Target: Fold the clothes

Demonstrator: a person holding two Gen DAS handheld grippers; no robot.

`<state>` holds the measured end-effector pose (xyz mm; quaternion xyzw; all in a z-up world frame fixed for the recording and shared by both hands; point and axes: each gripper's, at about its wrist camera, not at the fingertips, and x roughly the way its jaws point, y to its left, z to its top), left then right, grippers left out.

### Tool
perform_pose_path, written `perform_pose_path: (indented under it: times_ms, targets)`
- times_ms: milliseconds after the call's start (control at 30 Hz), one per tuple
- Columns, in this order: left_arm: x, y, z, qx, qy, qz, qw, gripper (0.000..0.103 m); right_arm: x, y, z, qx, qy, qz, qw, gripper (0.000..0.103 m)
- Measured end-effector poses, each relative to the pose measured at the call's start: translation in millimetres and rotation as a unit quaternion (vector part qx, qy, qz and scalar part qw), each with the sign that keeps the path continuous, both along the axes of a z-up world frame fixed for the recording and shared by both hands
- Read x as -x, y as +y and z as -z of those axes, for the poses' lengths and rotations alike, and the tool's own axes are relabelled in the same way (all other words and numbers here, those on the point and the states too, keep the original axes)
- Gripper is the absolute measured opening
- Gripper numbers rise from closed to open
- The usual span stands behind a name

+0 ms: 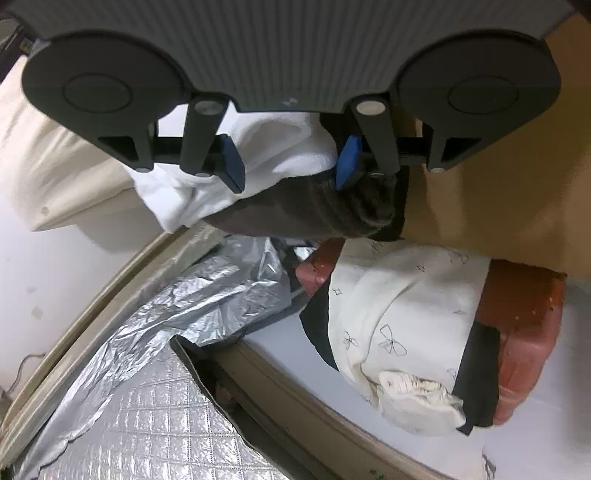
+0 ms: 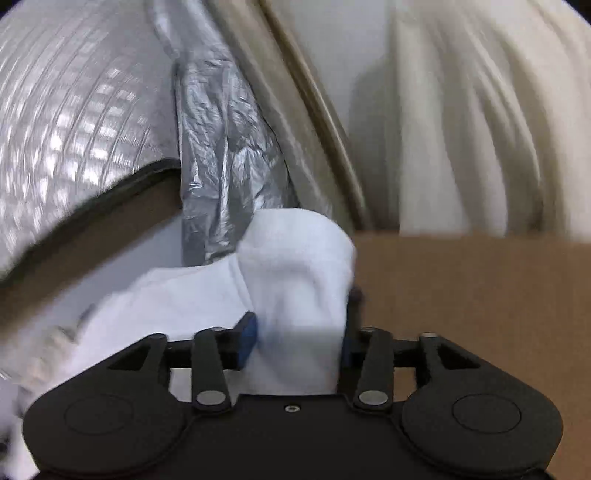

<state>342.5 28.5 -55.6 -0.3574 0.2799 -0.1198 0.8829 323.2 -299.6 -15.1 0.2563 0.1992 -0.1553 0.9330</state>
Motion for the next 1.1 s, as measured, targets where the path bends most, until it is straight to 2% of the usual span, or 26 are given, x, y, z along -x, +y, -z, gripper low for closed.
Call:
perform_pose_path:
  times_ms: [100, 167, 233, 367, 433, 567, 600, 700, 733, 800, 867, 933, 1000, 1033, 1100]
  targets:
    - [2.8, 17.4, 6.0, 0.057, 0.001, -0.005, 0.9984, 0.052, 31.8, -21.4, 11.3, -0.117, -0.03, -0.063, 0.991, 0.055]
    - [5.2, 25.4, 8.5, 0.082, 0.002, -0.015, 0.9965, 0.052, 49.3, -20.7, 21.5, -0.156, -0.038, -0.102, 0.982, 0.055]
    - [7.7, 28.1, 7.8, 0.087, -0.001, -0.019, 0.9961, 0.052, 61.5, -12.5, 33.9, -0.185, -0.04, -0.137, 0.972, 0.055]
    - [7.5, 21.1, 3.0, 0.066, 0.001, -0.007, 0.9978, 0.052, 76.2, 6.6, 55.5, -0.237, -0.041, -0.187, 0.953, 0.057]
    - [7.6, 17.0, 0.9, 0.053, 0.003, -0.004, 0.9986, 0.052, 76.0, 21.3, 59.6, -0.216, -0.033, -0.198, 0.955, 0.06]
    - [5.9, 17.6, -0.3, 0.037, 0.015, -0.003, 0.9992, 0.052, 65.5, 37.6, 58.2, -0.211, -0.026, -0.197, 0.957, 0.061]
    - [5.5, 18.3, -0.4, 0.034, 0.019, -0.004, 0.9992, 0.052, 60.7, 43.1, 52.1, -0.206, -0.018, -0.188, 0.96, 0.06]
    - [4.5, 20.4, -0.5, 0.027, 0.032, -0.006, 0.9991, 0.052, 44.9, 59.5, 30.4, -0.196, 0.005, -0.165, 0.967, 0.041]
    - [5.5, 22.6, -0.2, 0.032, 0.034, -0.007, 0.9989, 0.052, 39.9, 61.7, 24.0, -0.209, 0.019, -0.161, 0.964, 0.04]
    - [8.9, 28.0, -0.6, 0.047, 0.035, -0.009, 0.9983, 0.052, 24.6, 57.2, 11.3, -0.271, 0.054, -0.157, 0.948, 0.039]
    - [12.0, 33.4, -1.3, 0.063, 0.039, -0.011, 0.9972, 0.052, 10.9, 47.0, 10.2, -0.374, 0.052, -0.158, 0.913, 0.038]
    - [12.7, 36.8, 0.1, 0.079, 0.055, -0.014, 0.9952, 0.057, -2.7, 36.9, 9.1, -0.472, 0.049, -0.156, 0.866, 0.038]
    - [11.3, 38.6, 5.2, 0.102, 0.07, -0.012, 0.9922, 0.057, -6.9, 32.5, 2.1, -0.497, 0.039, -0.15, 0.854, 0.038]
    - [10.1, 39.0, 8.7, 0.117, 0.073, -0.008, 0.9904, 0.058, -4.6, 31.5, -0.8, -0.501, 0.027, -0.15, 0.852, 0.038]
    - [7.8, 39.8, 15.8, 0.147, 0.08, -0.001, 0.986, 0.059, 1.7, 31.4, 4.9, -0.521, 0.017, -0.143, 0.841, 0.038]
